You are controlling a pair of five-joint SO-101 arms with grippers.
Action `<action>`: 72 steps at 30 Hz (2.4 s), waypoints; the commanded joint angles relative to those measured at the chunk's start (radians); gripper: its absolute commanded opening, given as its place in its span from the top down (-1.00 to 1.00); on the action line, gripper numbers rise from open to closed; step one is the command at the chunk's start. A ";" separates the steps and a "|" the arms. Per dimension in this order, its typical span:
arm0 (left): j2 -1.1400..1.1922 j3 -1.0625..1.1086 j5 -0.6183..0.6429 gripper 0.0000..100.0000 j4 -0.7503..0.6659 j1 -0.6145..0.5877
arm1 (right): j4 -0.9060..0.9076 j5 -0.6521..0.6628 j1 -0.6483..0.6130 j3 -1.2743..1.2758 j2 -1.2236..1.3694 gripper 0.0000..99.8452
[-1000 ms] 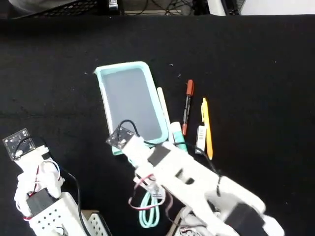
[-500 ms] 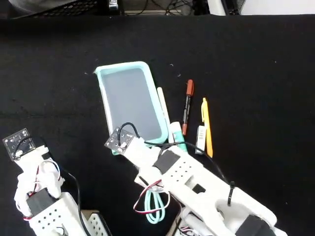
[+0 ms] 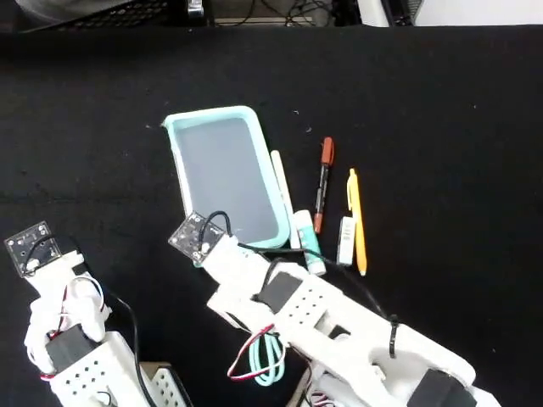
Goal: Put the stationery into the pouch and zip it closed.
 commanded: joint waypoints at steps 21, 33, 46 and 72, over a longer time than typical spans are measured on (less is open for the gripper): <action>-0.009 0.016 0.005 0.94 -0.020 0.001 | 0.023 0.087 0.077 -0.268 0.387 0.98; -0.009 -0.031 -0.169 0.94 -0.414 0.469 | 0.143 0.311 0.087 -0.349 0.027 0.98; -0.009 -0.097 0.181 0.52 -0.278 0.542 | 0.201 0.379 0.135 -0.513 0.033 0.98; -0.009 -0.124 0.176 0.51 -0.215 0.756 | 0.199 0.377 0.176 -0.510 0.033 0.98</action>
